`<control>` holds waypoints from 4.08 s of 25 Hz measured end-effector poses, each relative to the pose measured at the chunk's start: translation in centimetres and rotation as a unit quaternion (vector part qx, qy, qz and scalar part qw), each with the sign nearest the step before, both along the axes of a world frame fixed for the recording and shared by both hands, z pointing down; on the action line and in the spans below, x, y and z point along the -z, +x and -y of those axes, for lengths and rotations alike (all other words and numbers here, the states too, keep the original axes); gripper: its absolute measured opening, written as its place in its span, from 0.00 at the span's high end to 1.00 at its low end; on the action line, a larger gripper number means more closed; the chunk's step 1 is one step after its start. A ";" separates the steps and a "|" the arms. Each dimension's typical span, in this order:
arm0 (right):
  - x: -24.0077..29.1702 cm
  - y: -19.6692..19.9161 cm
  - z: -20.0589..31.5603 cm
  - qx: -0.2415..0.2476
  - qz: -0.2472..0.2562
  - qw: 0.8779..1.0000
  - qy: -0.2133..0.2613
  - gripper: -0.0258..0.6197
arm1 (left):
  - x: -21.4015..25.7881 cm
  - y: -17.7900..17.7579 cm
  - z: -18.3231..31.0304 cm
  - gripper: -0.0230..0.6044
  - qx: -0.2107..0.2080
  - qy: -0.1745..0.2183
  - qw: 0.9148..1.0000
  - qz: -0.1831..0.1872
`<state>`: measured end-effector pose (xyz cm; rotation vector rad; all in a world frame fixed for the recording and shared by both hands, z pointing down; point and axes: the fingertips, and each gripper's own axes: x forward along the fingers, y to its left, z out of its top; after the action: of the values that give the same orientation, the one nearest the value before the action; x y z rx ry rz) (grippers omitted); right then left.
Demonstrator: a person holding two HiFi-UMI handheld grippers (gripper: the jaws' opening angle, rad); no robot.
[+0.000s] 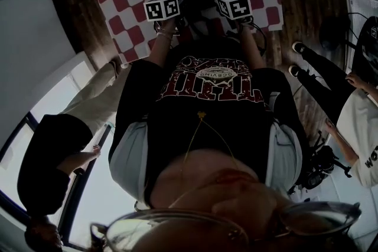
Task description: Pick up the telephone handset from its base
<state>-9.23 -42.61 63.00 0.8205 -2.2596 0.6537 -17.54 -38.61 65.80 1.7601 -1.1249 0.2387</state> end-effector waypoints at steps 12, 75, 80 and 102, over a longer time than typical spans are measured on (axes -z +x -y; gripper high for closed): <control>0.4 0.4 -0.4 -0.006 0.006 1.000 0.002 0.93 | 1.0 0.2 -0.3 0.76 -0.007 0.009 1.000 -0.003; 2.9 0.3 -3.7 0.009 0.028 0.999 0.027 0.93 | 7.9 1.0 -4.0 0.83 0.002 0.080 0.995 -0.063; 3.1 0.6 -3.7 0.008 0.031 0.999 0.028 0.93 | 8.5 1.5 -4.2 0.83 0.001 0.083 0.994 -0.074; 3.5 1.3 -3.8 0.008 0.035 0.999 0.034 0.93 | 14.1 3.3 -5.2 0.84 -0.022 0.129 0.985 -0.112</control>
<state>-7.88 -38.80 59.51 0.8241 -2.3605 0.6104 -14.21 -33.43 51.69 1.9850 -0.9877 -0.0821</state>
